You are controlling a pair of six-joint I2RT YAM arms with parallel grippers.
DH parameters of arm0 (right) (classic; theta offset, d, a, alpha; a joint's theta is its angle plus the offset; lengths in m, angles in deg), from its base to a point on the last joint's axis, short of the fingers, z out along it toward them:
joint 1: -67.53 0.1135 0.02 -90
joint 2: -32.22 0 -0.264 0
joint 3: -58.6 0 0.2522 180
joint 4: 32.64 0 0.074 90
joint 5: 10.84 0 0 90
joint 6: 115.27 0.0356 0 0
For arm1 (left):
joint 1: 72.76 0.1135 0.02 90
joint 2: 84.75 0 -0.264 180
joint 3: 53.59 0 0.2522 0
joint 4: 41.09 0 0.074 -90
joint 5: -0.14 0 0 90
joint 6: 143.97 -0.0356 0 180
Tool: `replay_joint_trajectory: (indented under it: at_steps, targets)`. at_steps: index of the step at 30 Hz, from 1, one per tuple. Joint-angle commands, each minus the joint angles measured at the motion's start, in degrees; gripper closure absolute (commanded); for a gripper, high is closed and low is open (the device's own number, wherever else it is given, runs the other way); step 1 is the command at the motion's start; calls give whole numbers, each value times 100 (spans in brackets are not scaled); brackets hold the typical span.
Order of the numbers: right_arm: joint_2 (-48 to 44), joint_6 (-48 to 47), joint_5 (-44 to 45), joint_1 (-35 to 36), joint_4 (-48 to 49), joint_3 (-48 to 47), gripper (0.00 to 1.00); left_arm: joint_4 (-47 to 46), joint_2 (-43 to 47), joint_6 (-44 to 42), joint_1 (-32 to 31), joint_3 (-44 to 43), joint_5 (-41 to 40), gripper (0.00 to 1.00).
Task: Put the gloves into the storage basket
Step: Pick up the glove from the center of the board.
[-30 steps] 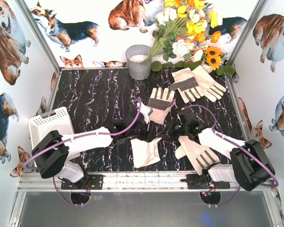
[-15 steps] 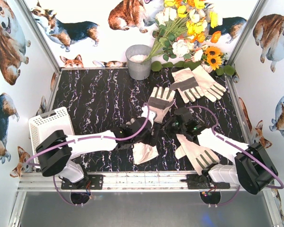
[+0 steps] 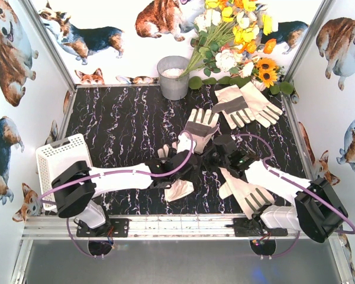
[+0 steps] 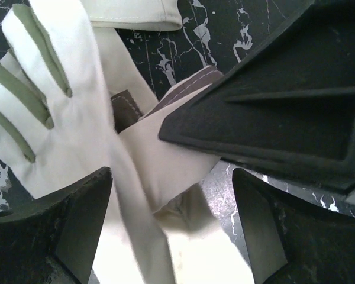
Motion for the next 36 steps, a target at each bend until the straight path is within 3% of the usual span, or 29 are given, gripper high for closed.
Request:
replay_joint_trajectory:
  at_steps: [1, 8, 13, 21, 28, 31, 36]
  targets:
    - [-30, 389, 362, 85, 452, -353, 100, 130, -247, 54, -97, -293, -246, 23]
    - [-8, 605, 330, 94, 573, -337, 100, 399, -422, -70, -148, -398, -664, 27]
    - [26, 650, 271, 90, 630, -316, 100, 753, -583, -216, -254, -643, -1072, 37]
    - [112, 748, 210, 90, 745, -202, 100, 1359, -888, -560, -635, -998, -1975, 66]
    - [161, 693, 203, 90, 768, -156, 100, 1554, -848, -449, -700, -913, -2203, 82]
    - [226, 608, 128, 90, 759, -203, 100, 1564, -863, -487, -721, -901, -2365, 81]
    - [375, 578, 2, 90, 884, -228, 100, 1491, -902, -562, -722, -919, -2569, 65]
